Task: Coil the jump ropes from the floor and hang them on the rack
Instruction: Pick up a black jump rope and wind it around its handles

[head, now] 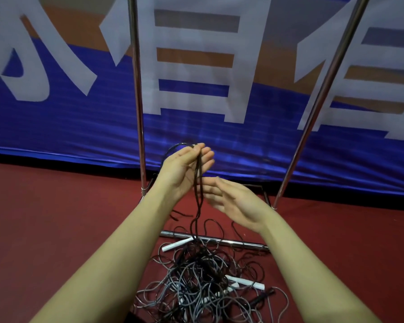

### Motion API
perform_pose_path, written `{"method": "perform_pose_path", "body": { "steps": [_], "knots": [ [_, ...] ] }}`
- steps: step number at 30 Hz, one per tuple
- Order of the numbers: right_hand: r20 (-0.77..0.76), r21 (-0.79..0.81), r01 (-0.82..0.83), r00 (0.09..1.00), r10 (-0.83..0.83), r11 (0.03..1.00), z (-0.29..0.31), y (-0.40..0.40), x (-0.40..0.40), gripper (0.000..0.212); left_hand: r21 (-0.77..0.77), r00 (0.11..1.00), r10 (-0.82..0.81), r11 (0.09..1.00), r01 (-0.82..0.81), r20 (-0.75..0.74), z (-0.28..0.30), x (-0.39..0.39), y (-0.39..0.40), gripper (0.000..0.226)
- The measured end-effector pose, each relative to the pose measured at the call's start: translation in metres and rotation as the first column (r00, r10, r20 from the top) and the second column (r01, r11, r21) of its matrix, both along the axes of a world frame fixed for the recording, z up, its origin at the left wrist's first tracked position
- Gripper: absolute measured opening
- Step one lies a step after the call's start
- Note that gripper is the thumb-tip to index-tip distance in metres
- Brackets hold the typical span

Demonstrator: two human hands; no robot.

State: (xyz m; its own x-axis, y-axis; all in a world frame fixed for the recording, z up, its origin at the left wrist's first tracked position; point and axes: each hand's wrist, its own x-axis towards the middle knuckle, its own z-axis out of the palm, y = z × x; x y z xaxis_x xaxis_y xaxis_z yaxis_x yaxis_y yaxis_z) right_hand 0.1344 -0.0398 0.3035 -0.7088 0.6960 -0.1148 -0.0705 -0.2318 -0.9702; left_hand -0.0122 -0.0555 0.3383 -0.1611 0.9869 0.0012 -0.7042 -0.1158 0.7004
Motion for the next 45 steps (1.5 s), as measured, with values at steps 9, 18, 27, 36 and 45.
{"method": "perform_pose_path", "body": {
  "steps": [9,18,27,36,45],
  "knots": [
    [0.021,0.024,-0.221,0.975,0.221,0.975,0.006,-0.007,0.008,0.017,-0.084,0.977,0.196,0.978,-0.189,0.083,-0.008,-0.013,0.008,0.012],
    [-0.4,-0.09,0.244,0.879,-0.259,0.966,0.033,0.002,0.018,0.015,-0.279,0.844,-0.43,0.895,0.349,-0.321,-0.013,-0.001,-0.003,0.049],
    [-0.504,-0.255,0.442,0.698,-0.508,0.86,0.037,0.015,0.033,0.02,-0.156,0.616,-0.43,0.881,0.447,-0.661,-0.023,0.02,-0.013,0.012],
    [-0.062,-0.04,0.299,0.952,-0.301,0.954,0.013,0.014,0.029,0.031,-0.013,0.969,-0.086,0.996,0.085,-0.232,-0.004,0.01,-0.004,0.015],
    [0.019,0.106,-0.033,0.999,0.031,0.994,0.008,-0.005,0.007,0.023,0.023,0.989,0.098,0.995,-0.096,-0.114,-0.002,-0.007,-0.002,0.009]
  ]
}}
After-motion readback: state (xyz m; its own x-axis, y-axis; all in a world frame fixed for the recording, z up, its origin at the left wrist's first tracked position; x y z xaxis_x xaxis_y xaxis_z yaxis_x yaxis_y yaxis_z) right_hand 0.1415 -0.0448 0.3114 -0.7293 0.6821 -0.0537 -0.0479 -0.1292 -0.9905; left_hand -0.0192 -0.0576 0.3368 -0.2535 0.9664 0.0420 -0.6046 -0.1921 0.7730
